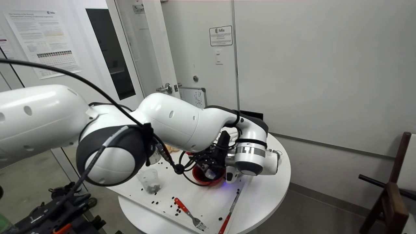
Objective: Pick the spoon and mix the contents of the bowl
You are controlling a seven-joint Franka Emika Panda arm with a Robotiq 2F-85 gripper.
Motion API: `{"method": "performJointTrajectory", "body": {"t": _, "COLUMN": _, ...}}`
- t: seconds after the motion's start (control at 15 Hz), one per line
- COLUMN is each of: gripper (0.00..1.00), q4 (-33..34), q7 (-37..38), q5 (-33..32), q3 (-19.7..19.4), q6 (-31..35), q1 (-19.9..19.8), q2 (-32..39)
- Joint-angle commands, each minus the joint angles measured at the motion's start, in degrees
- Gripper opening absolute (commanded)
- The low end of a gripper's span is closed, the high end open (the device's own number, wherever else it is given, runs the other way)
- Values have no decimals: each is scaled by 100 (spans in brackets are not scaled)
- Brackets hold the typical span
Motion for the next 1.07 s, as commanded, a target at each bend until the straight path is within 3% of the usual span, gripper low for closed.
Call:
{"method": "performJointTrajectory", "body": {"t": 0.0, "gripper": 7, "q4": -47, "q7": -160, "q5": -373, "q3": -117, "q6": -353, "q1": 525, "q2": 7}}
{"method": "performJointTrajectory", "body": {"t": 0.27, "gripper": 7, "q4": 102, "q7": -209, "q5": -800, "q3": -124, "q6": -455, "q1": 1016, "q2": 9}}
{"method": "performJointTrajectory", "body": {"t": 0.47, "gripper": 7, "q4": 272, "q7": -187, "q5": -870, "q3": -55, "q6": -425, "q1": 1151, "q2": 2}}
{"method": "performJointTrajectory", "body": {"t": 1.0, "gripper": 7, "q4": 405, "q7": 7, "q5": -429, "q3": 117, "q6": -138, "q1": 832, "q2": -46}}
